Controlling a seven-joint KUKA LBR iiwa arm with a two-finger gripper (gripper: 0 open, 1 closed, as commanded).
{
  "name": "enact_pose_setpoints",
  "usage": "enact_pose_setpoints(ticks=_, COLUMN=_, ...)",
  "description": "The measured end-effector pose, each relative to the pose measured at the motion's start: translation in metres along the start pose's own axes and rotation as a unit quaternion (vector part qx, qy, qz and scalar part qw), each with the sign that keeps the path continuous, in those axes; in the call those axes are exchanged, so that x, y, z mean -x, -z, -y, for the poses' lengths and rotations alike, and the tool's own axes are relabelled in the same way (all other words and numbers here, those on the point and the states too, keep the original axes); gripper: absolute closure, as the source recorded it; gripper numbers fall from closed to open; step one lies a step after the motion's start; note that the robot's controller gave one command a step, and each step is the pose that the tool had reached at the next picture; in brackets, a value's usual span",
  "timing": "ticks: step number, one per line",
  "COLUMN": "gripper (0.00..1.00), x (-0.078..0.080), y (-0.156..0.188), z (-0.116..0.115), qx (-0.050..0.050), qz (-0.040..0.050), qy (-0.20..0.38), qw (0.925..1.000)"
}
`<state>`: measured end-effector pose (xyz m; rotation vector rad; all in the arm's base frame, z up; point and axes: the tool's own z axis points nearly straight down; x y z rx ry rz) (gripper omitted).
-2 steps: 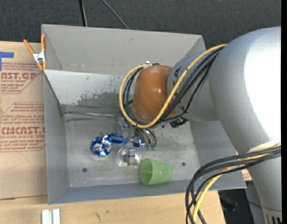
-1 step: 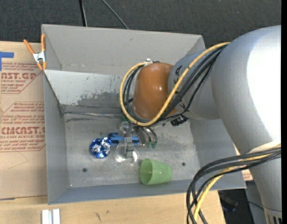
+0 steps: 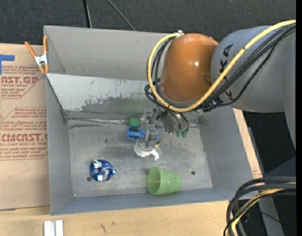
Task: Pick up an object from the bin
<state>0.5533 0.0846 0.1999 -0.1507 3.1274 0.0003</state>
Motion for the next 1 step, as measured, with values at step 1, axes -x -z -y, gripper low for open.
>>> enact_pose_setpoints(ticks=1, gripper=1.00, x=-0.0283, y=0.0873, z=0.0260, qx=0.001, qz=-0.0019, qy=0.211, qw=0.9776)
